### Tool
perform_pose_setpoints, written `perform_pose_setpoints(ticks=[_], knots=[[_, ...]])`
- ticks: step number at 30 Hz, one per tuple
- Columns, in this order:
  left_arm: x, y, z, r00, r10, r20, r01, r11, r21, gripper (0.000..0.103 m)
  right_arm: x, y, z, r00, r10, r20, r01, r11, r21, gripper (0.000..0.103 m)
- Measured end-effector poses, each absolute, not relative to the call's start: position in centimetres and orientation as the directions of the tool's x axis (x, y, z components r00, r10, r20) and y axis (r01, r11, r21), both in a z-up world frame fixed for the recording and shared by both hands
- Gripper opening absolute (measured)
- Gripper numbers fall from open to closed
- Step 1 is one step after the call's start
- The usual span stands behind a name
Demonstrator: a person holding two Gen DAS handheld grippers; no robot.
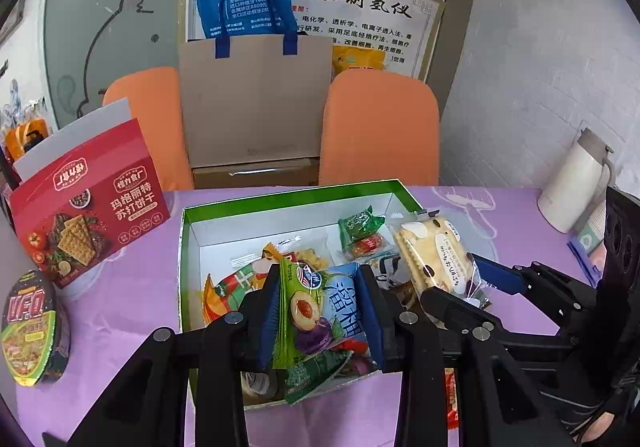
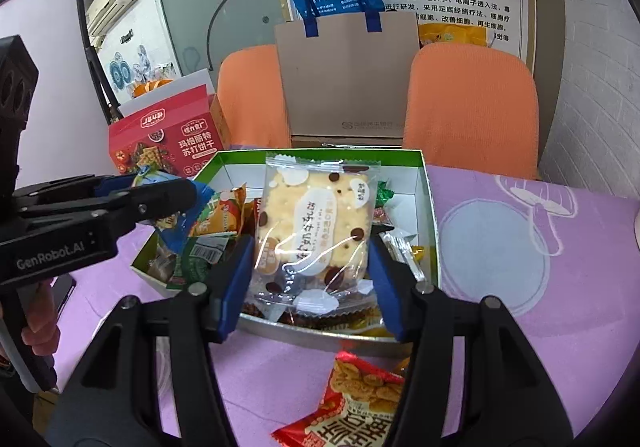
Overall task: Organize snacks
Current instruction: 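Carry both packets over the box and open both grippers, then grasp the small orange jelly cup with the right gripper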
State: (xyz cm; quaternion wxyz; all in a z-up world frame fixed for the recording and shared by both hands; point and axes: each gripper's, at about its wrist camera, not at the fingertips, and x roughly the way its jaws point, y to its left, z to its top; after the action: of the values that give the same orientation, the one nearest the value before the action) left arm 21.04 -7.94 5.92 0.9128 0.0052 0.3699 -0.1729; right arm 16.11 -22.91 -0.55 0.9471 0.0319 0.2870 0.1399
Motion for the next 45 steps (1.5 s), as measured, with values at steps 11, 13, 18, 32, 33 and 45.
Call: perform_pose_setpoints(ticks=[11, 13, 18, 32, 33, 45], knots=[[22.0, -7.3, 4.0, 0.718, -0.226, -0.658, 0.235, 0.969, -0.077, 0.102, 16.8, -22.6, -2.0, 0.817, 0.214, -0.536, -0.233, 0.972, 0.034, 0.100], [21.8, -7.5, 4.0, 0.717, -0.217, -0.662, 0.235, 0.970, -0.063, 0.102, 16.9, -23.1, -2.2, 0.805, 0.221, -0.551, -0.224, 0.973, 0.061, 0.100], [20.6, -8.0, 4.7, 0.731, -0.201, -0.652, 0.239, 0.970, -0.032, 0.102, 15.4, -23.9, -1.4, 0.816, 0.222, -0.534, -0.212, 0.974, 0.081, 0.100], [13.8, -8.8, 6.4, 0.768, -0.240, -0.594, 0.267, 0.963, -0.044, 0.102, 8.2, -27.0, -0.1, 0.858, 0.228, -0.460, -0.200, 0.974, 0.110, 0.100], [13.2, -9.0, 6.3, 0.764, -0.249, -0.595, 0.276, 0.960, -0.047, 0.102, 7.9, -27.4, -0.5, 0.855, 0.227, -0.466, -0.194, 0.974, 0.120, 0.100], [9.8, -11.2, 4.3, 0.746, -0.281, -0.603, 0.338, 0.941, -0.020, 0.102, 8.6, -32.3, -7.6, 0.749, 0.118, -0.653, -0.010, 0.986, 0.167, 0.050]])
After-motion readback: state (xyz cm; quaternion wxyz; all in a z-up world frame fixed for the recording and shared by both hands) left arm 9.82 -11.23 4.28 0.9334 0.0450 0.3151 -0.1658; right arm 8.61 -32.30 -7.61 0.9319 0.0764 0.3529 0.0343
